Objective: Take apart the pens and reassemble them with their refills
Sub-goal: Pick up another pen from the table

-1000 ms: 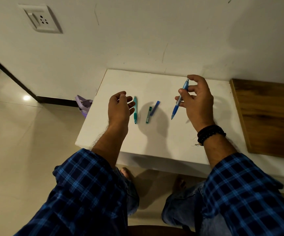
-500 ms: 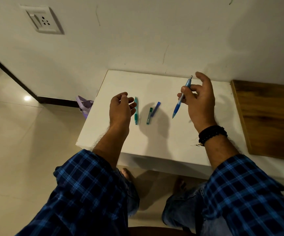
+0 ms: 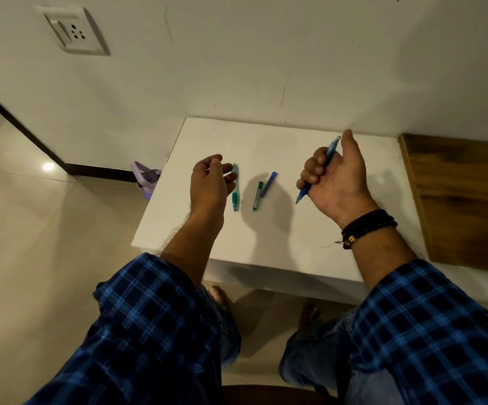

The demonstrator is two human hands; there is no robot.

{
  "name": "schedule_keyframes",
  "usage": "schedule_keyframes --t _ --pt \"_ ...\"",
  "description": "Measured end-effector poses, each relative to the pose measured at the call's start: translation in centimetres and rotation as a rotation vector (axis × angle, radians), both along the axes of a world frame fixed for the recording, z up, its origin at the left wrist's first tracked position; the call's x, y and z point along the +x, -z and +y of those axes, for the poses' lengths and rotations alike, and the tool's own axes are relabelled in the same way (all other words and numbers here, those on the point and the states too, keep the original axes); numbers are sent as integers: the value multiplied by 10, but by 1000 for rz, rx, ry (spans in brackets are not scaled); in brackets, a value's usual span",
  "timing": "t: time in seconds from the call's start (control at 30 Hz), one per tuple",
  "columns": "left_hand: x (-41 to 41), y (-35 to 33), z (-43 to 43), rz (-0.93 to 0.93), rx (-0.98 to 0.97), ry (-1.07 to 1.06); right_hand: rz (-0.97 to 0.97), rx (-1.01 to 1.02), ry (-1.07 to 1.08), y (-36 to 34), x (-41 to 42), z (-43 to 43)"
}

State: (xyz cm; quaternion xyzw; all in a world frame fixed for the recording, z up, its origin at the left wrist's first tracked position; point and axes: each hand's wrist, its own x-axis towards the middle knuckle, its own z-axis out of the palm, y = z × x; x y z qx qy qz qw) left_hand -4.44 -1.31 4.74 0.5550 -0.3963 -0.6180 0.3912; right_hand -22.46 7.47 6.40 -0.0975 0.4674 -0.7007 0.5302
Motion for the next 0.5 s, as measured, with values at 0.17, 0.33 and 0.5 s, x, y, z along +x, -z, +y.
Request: schedule_keyframes --t 0.17,0.33,0.5 --pt "0 1 0 9 -2 1 -87 28 39 -5 0 0" --pt "-1 1 -1 2 4 -9 -76 34 44 -9 3 -2" --pt "1 2 -1 34 -7 -12 -75 51 53 -9 4 -2"
